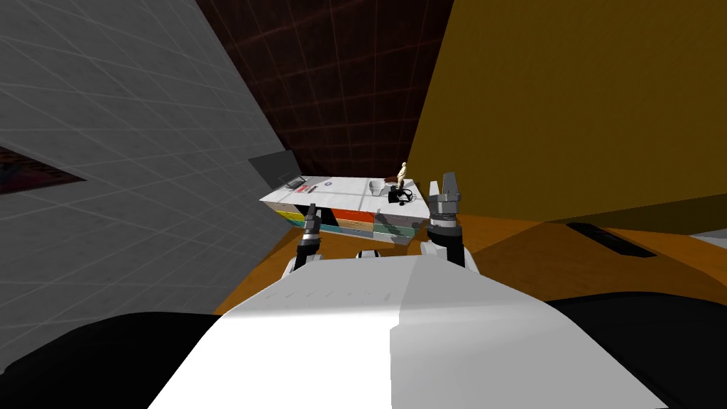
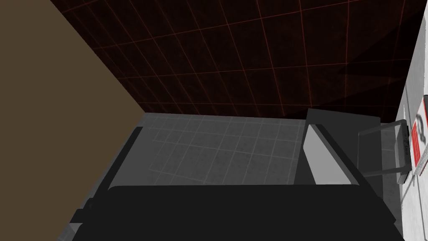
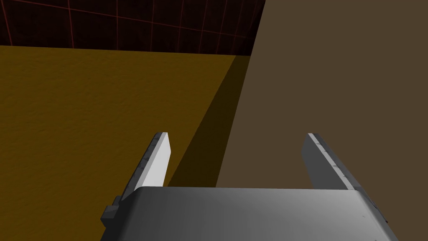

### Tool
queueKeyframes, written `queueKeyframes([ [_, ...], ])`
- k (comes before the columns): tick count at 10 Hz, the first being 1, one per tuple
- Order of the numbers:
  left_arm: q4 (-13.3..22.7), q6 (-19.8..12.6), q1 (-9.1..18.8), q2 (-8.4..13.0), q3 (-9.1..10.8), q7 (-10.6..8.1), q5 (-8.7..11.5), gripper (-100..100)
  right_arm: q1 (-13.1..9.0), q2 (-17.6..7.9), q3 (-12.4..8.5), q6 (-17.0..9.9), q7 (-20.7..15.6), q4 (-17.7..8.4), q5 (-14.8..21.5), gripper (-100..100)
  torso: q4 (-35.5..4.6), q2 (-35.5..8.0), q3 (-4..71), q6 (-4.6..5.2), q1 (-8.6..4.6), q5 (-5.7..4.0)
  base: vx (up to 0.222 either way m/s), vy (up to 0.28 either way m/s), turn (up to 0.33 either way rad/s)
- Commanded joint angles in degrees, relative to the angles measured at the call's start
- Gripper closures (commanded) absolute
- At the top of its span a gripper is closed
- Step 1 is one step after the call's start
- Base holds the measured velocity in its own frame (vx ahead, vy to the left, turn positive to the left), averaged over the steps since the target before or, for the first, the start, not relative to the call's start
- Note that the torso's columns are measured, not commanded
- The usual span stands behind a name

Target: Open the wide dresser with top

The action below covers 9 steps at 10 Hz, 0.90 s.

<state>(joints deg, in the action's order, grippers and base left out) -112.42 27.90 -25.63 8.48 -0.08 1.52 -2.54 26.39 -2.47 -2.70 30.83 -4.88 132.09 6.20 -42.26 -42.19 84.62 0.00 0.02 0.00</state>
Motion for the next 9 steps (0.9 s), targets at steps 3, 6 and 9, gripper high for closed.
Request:
queueKeyframes([
  [3,6.05,2.65,1.37,0.81,-0.28,0.65,-0.15,-100,0.00,0.00,0.00,0.00,0.00,0.00,0.00,0,-0.03,-0.12,-0.07,0.00,-0.02,0.00,0.056,-0.007,-0.016],
  [6,10.90,4.86,2.49,1.34,-0.57,1.23,-0.31,-100,0.00,0.00,0.00,0.00,0.00,0.00,0.00,0,-0.01,-0.05,-0.03,0.00,-0.02,-0.01,0.060,-0.007,-0.028],
  [9,15.79,7.14,3.68,1.79,-0.88,1.84,-0.48,-100,0.00,0.00,0.00,0.00,0.00,0.00,0.00,0,-0.04,-0.14,-0.08,0.00,-0.02,-0.01,0.048,-0.005,-0.021],
])
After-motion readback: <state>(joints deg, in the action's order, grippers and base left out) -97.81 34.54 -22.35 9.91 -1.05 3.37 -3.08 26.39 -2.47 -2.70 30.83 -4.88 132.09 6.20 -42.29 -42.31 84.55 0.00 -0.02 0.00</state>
